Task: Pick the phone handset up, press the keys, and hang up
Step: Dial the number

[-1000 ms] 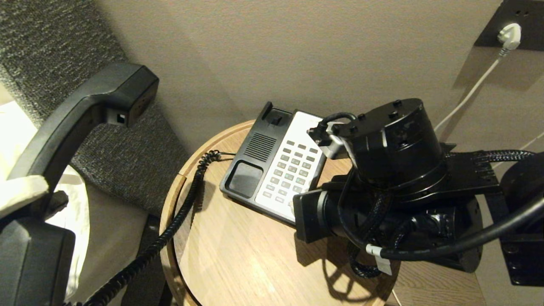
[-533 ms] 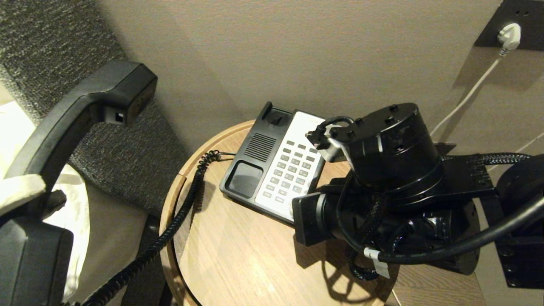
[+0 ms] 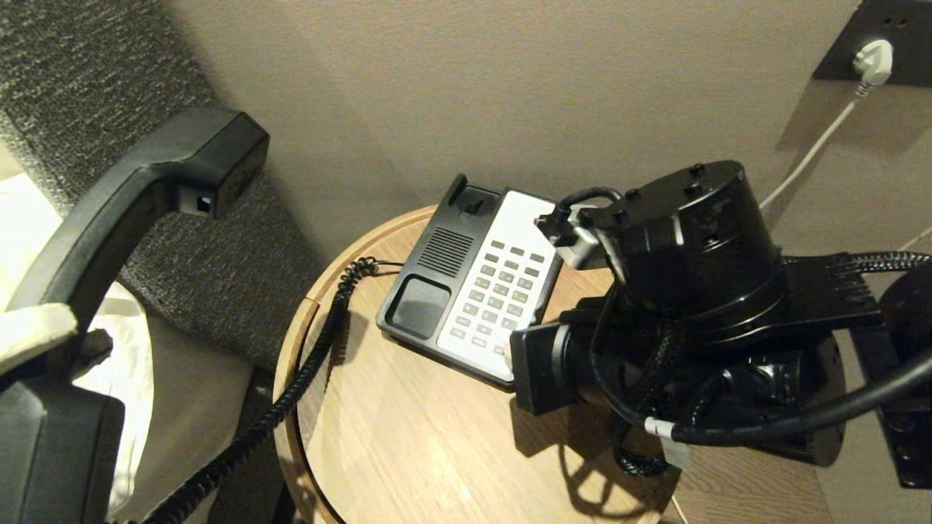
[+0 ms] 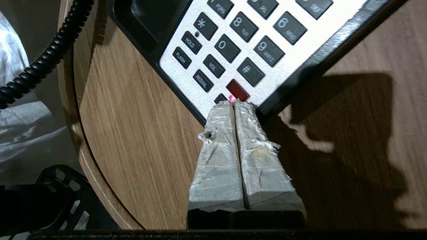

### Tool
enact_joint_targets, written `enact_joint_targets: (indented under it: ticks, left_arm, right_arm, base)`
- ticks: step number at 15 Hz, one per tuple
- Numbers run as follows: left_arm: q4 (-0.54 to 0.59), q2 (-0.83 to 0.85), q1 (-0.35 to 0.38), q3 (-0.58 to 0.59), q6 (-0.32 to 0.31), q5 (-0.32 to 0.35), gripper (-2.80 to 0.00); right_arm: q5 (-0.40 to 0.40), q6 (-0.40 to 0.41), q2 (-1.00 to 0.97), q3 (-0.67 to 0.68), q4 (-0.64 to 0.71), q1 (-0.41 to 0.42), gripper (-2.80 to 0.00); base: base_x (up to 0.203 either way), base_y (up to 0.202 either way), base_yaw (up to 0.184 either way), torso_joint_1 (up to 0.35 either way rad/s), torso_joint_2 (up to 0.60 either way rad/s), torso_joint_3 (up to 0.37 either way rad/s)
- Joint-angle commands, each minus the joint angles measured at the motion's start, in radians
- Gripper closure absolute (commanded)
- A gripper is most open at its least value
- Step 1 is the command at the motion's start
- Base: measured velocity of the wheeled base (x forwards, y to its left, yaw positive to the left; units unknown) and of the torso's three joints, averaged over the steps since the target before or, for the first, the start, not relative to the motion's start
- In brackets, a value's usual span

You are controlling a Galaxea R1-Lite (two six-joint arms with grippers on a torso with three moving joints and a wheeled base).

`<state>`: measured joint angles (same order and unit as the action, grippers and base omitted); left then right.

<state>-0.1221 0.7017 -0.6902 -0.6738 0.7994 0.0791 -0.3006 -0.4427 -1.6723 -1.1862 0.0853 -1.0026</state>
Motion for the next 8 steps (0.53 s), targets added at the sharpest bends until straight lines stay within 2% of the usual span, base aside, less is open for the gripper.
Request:
enact_joint_targets:
  ticks: [1,5,6,8]
  left_arm:
    - [-0.002,-0.001,0.0,0.011,0.003,0.0,0.0]
    - [-0.002,0.015,0.0,0.023,-0.018,-0.002,0.0]
    - [0.0,0.017,0.0,0.024,-0.054,-0.002,0.0]
    - [0.001,0.039,0.0,0.034,-0.21,-0.002,0.0]
  right_arm:
    - [-0.002,-0.004,0.028,0.003,0.002,-0.001,0.0]
    - [-0.004,-0.007,0.085,0.032,0.012,0.0,0.0]
    - [-0.022,-0.006,0.1,0.043,0.014,0.001,0.0]
    - [-0.038,-0.008,0.11,0.043,0.01,0.001,0.0]
  base:
    - [0.0,0.0,0.0,0.0,0.0,0.0]
    - [0.0,0.0,0.0,0.0,0.0,0.0]
    - [0.0,0.0,0.0,0.0,0.0,0.0]
    - [0.0,0.0,0.0,0.0,0.0,0.0]
